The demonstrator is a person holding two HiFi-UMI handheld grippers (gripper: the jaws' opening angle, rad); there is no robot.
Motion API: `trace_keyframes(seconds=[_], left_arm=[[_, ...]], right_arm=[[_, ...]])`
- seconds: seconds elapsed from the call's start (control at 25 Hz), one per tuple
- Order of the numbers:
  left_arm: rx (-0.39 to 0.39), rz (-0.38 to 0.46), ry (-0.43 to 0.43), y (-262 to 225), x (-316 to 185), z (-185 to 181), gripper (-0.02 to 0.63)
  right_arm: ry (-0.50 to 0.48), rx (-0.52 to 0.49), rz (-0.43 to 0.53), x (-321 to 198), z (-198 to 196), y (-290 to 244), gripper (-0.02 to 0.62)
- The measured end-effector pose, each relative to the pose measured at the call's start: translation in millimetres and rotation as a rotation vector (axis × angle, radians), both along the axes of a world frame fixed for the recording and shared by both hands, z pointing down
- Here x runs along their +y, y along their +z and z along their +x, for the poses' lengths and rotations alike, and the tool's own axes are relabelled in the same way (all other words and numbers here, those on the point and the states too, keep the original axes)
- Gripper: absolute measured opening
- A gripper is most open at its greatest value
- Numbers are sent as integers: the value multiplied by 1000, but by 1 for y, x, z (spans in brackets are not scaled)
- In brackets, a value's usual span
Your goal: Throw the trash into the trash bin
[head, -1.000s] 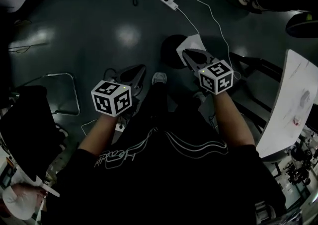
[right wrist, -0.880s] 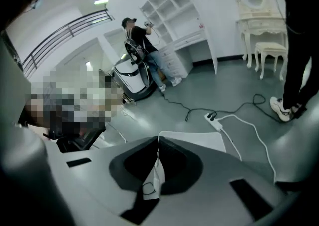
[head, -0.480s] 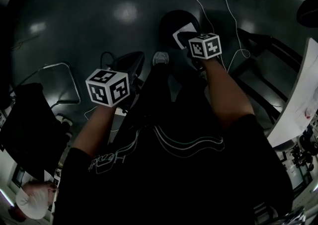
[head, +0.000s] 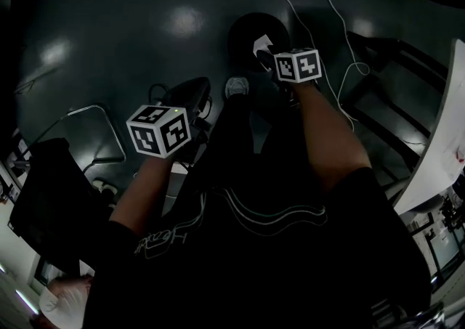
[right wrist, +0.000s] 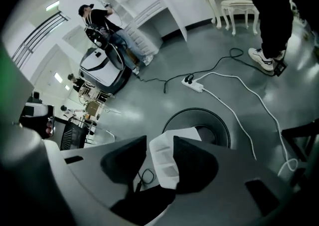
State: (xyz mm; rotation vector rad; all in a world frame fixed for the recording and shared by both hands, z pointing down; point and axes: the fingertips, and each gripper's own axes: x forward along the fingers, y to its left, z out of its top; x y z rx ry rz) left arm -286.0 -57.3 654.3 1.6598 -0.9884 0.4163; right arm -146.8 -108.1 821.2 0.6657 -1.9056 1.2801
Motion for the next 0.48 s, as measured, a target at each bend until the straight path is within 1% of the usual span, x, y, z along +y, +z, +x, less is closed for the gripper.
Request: trace_keyframes(seconds=[0.2, 0.36, 0.48], left_arm=[[7, -8, -4, -1, -3, 1, 5], [9, -10, -15, -1, -9, 2, 6], [18, -24, -21, 2, -11, 5, 6]], right_arm=[[45, -7, -16, 2, 10, -2, 172], [57, -8, -19, 0, 11, 0, 175], [49, -17, -25, 1, 11, -1, 175]])
